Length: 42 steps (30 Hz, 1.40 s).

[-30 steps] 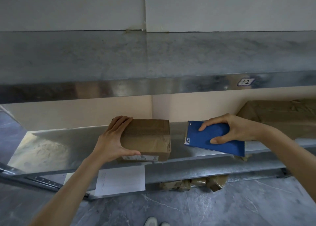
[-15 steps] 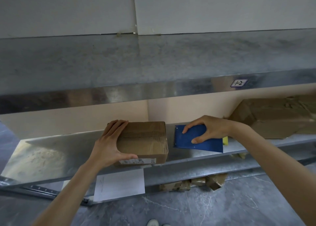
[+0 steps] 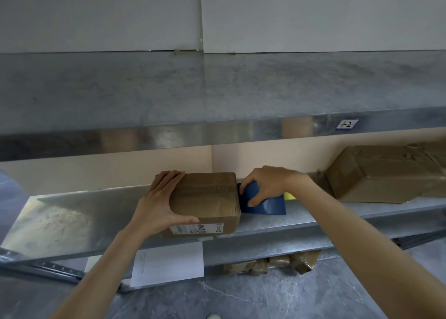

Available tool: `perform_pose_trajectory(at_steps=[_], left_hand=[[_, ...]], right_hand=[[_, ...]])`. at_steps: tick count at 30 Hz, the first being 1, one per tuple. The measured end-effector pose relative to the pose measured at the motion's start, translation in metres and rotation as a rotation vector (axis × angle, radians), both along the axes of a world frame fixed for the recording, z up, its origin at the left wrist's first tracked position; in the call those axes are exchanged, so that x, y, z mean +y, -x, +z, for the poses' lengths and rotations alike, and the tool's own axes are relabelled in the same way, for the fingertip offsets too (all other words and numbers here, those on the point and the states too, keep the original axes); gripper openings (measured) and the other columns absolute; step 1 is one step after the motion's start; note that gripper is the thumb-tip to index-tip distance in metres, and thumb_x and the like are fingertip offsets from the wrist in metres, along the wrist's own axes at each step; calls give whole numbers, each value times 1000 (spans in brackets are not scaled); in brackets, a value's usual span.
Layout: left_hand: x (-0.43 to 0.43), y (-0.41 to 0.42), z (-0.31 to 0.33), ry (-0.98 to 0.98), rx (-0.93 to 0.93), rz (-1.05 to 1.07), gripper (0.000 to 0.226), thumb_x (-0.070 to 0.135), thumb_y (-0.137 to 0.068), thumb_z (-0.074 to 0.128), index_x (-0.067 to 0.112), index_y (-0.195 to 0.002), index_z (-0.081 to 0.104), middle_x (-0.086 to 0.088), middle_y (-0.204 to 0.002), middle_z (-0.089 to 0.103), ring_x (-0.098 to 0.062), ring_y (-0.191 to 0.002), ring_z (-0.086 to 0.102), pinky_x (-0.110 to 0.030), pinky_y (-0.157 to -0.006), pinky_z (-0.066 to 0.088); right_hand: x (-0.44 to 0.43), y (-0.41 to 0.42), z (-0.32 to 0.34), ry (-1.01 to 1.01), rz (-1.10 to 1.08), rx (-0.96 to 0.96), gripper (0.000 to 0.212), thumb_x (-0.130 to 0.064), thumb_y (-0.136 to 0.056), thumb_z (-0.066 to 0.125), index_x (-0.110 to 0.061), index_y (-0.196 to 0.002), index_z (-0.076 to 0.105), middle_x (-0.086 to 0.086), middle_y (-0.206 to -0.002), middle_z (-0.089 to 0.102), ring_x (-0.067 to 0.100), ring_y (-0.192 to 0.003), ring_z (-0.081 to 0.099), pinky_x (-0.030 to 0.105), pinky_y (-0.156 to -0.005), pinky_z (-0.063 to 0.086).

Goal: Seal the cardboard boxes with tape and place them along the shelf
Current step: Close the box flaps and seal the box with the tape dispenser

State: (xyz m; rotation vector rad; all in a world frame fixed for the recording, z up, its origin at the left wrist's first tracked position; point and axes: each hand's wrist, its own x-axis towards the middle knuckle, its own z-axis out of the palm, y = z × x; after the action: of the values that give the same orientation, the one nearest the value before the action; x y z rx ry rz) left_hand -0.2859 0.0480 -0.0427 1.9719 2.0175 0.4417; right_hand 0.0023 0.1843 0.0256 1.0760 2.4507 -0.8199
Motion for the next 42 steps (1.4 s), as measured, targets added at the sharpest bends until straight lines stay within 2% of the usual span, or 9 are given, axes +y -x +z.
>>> perform_pose_trajectory(at_steps=[5, 9, 13, 17, 23, 28, 33, 36, 42], left_hand=[[-4, -1, 0, -1, -12, 21, 130, 103, -44, 50, 40, -153, 19, 20, -158, 17, -6, -148, 14, -48, -104, 46], [-8, 1, 1, -7, -47, 73, 128, 103, -41, 52, 43, -149, 21, 21, -156, 20, -6, -144, 23, -46, -104, 45], [-15, 6, 2, -19, -75, 107, 124, 102, -41, 55, 44, -147, 25, 22, -157, 20, -5, -146, 20, -48, -107, 41], [-16, 6, 2, -4, -98, 113, 123, 101, -44, 55, 44, -148, 25, 28, -160, 9, 1, -149, 5, -56, -108, 37], [-18, 6, -1, -8, -152, 107, 124, 99, -44, 57, 43, -150, 27, 25, -161, 7, 2, -149, -4, -52, -115, 25], [-19, 11, -3, -49, -224, 73, 121, 93, -47, 62, 38, -151, 32, 24, -162, 9, 7, -147, -7, -42, -118, 13], [-22, 9, -6, -130, -278, 89, 115, 86, -47, 69, 36, -146, 40, 22, -159, 21, 5, -148, 0, -39, -117, 13], [-23, 9, -8, -165, -304, 90, 113, 82, -46, 72, 35, -144, 43, 21, -157, 28, 3, -149, 5, -38, -118, 15], [-19, 7, -13, -212, -248, 106, 100, 91, -62, 53, 34, -144, 46, 24, -153, 32, -3, -149, 15, -41, -121, 10]], right_hand=[[-5, -6, -48, -176, -125, 37, 38, -45, -89, 62, -38, -126, 58, 0, -121, 66, 25, -101, 61, 40, -86, 53], [-7, -15, -86, -126, -337, 95, 52, -30, -92, 55, -42, -140, 39, 2, -127, 61, 26, -101, 60, 29, -74, 47], [-9, -11, -112, -54, -327, 122, 62, -14, -98, 49, -35, -149, 22, 8, -72, 58, 20, -58, 53, 28, -55, 44], [-12, -4, -122, -131, -342, 150, 66, -16, -100, 48, -36, -154, 13, 7, -60, 51, 20, -53, 49, 32, -55, 45], [-28, -6, -107, -370, -346, 66, 79, -38, -100, 48, -44, -152, -11, 5, -91, 66, 18, -64, 60, 26, -48, 45], [-42, 3, -86, -514, -557, 475, 56, -33, -100, 49, -34, -150, 26, 3, -128, 55, 22, -104, 59, 35, -75, 52], [-51, 47, -66, -55, -708, 902, 44, -30, -99, 54, -30, -141, 40, -11, -138, 46, 1, -128, 42, 14, -100, 33], [-62, 72, -65, 116, -656, 954, 39, -38, -99, 53, -50, -132, 36, -30, -136, 38, -16, -123, 34, -5, -91, 26], [-67, 84, -75, 10, -569, 853, 46, -62, -91, 41, -60, -135, 27, -25, -157, 14, -1, -145, 10, 24, -113, 20]])
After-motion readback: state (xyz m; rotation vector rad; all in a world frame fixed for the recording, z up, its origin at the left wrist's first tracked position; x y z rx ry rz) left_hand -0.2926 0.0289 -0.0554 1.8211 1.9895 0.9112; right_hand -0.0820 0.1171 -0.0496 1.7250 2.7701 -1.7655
